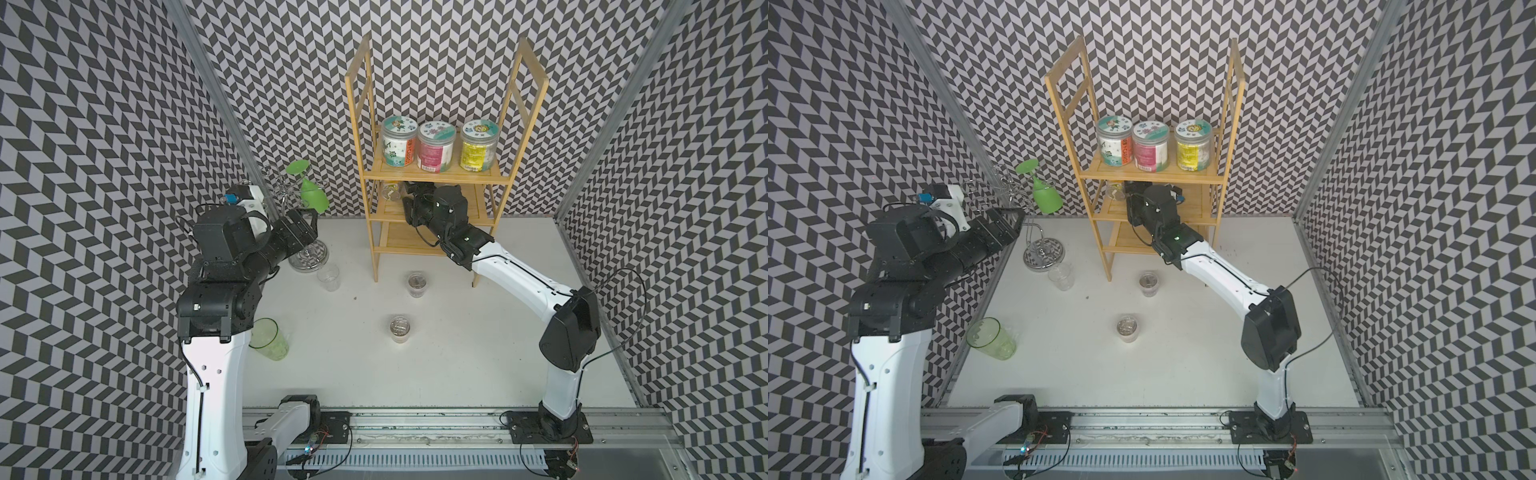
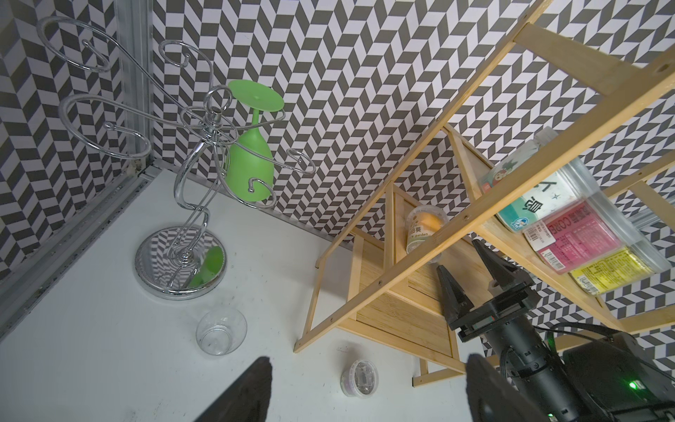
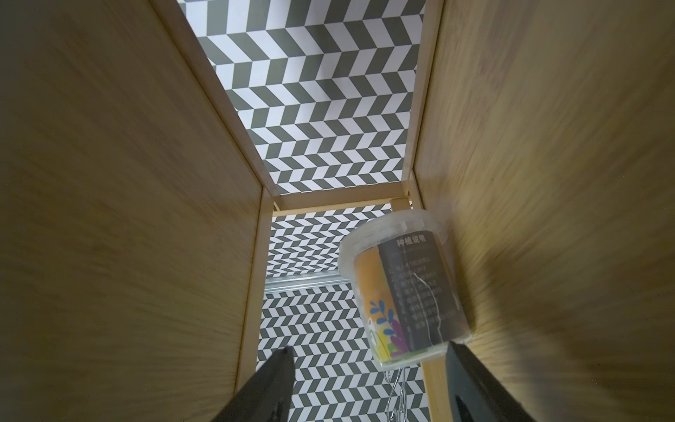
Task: Place the seed container on the shelf
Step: Adjust the seed jar on the shelf.
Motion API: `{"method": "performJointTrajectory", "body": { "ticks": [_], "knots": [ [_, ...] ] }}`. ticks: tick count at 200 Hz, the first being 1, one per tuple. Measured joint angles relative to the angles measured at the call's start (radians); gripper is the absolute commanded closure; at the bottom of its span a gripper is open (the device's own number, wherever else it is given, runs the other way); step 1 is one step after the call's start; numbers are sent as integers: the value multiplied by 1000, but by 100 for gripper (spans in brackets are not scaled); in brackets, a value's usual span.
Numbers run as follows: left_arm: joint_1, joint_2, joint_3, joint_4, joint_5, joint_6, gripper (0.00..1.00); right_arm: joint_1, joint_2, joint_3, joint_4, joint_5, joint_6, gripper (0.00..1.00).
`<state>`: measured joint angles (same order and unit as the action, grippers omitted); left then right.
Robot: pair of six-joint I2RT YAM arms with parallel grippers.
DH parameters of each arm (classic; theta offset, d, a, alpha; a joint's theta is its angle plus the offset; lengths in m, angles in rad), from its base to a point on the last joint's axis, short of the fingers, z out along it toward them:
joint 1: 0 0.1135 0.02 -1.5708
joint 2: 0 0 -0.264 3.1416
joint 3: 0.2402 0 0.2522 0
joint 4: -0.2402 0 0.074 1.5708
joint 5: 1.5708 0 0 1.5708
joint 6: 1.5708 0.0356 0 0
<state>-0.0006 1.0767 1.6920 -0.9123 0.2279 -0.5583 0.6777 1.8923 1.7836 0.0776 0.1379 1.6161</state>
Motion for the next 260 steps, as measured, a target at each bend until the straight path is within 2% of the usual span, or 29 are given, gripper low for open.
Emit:
{"method": "performJointTrajectory", "body": {
  "ticks": [75,110,179,196,211,223,260],
  "knots": [
    [0,-3,-3,0,-25,10,16,10,-165,-208,1,-41,-74,30],
    [0,-20,-21,-2,-33,15,18,14,-267,-311,-14,-67,-157,30],
    [0,-55,-106,-2,-9,7,47,21,-529,-481,-51,-64,-379,32],
    [-6,-57,-123,-2,3,4,51,21,-577,-524,-57,-58,-416,32],
    [-24,-58,-138,-2,8,-9,50,21,-606,-550,-69,-53,-454,32],
    [-49,-63,-158,0,6,-21,46,21,-624,-562,-87,-52,-490,32],
    [-191,-87,-239,-14,-39,-74,37,22,-669,-567,-164,-51,-637,32]
  ]
}}
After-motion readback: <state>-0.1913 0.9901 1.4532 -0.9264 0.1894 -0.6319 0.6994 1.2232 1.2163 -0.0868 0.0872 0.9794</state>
